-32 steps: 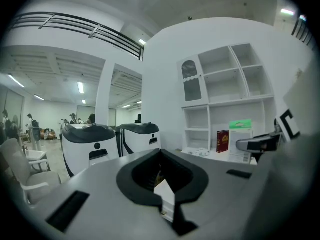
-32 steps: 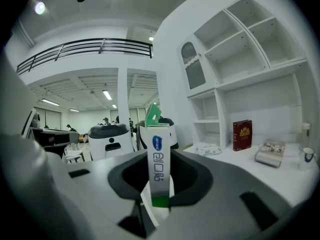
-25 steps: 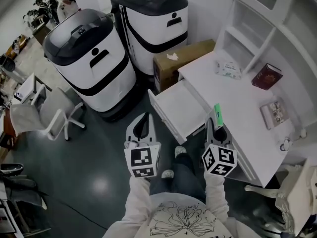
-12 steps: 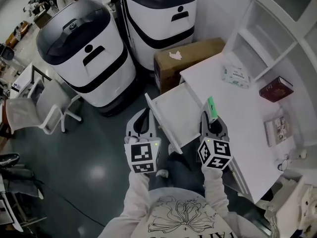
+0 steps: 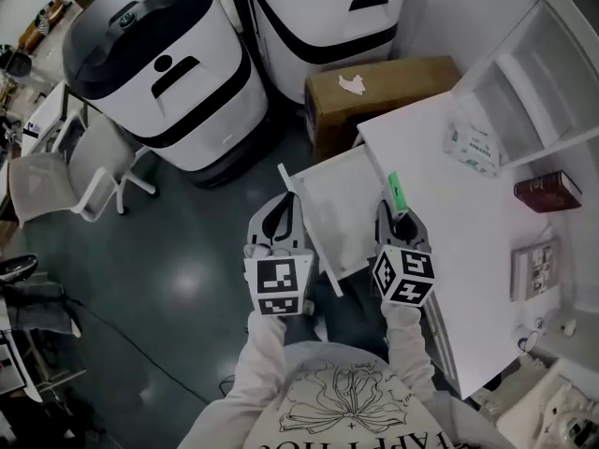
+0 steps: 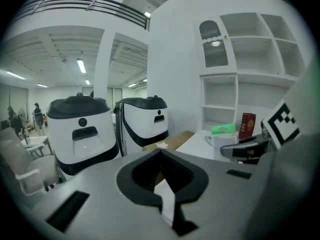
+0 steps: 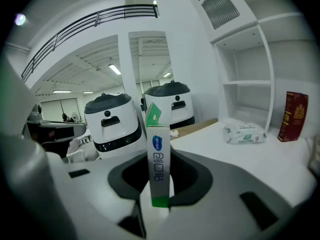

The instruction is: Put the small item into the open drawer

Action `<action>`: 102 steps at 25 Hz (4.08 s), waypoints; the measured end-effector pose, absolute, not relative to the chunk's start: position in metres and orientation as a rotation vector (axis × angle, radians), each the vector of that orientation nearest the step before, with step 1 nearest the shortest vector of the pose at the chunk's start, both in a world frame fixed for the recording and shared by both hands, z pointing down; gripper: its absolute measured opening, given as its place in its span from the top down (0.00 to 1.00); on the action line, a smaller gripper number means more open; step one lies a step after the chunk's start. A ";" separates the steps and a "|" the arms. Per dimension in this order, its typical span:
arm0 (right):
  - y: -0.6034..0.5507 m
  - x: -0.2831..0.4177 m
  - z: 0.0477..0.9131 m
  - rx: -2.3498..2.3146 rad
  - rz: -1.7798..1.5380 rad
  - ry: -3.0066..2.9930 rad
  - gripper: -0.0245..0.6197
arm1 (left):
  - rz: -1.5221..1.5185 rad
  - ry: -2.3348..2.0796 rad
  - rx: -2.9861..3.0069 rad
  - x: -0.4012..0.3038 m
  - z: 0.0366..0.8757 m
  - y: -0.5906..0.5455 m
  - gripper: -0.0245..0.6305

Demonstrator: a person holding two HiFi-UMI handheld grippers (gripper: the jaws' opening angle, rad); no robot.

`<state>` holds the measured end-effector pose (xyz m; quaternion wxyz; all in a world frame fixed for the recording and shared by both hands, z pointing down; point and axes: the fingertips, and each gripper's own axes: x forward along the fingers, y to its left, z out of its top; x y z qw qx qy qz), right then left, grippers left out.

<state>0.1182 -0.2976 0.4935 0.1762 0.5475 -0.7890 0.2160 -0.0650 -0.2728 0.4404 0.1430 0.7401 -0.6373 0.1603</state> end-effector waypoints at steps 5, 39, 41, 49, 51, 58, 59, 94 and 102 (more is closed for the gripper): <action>-0.316 0.108 0.527 1.469 0.660 -2.208 0.83 | 0.487 -1.815 2.098 -0.064 0.463 -0.293 0.96; -0.305 0.100 0.783 1.054 0.901 -1.815 0.83 | 0.588 -1.671 1.929 -0.044 0.589 -0.338 0.96; -0.304 0.100 0.793 1.040 0.906 -1.791 0.83 | 0.590 -1.674 1.922 -0.045 0.591 -0.338 0.96; -0.310 0.098 0.818 1.023 0.914 -1.746 0.83 | 0.595 -1.680 1.902 -0.048 0.597 -0.335 0.96; -0.314 0.096 0.820 1.023 0.911 -1.743 0.82 | 0.595 -1.677 1.901 -0.047 0.598 -0.335 0.96; -0.319 0.090 0.828 0.989 0.874 -1.741 0.82 | 0.580 -1.670 1.893 -0.043 0.597 -0.335 0.96; -0.318 0.089 0.828 0.983 0.878 -1.746 0.82 | 0.578 -1.670 1.894 -0.044 0.596 -0.335 0.96; -0.359 0.072 0.406 1.590 0.393 -2.388 0.90 | 0.265 -1.839 2.269 -0.056 0.364 -0.334 0.95; -0.344 0.083 0.350 1.700 0.293 -2.428 0.90 | 0.201 -1.877 2.349 -0.059 0.319 -0.323 0.96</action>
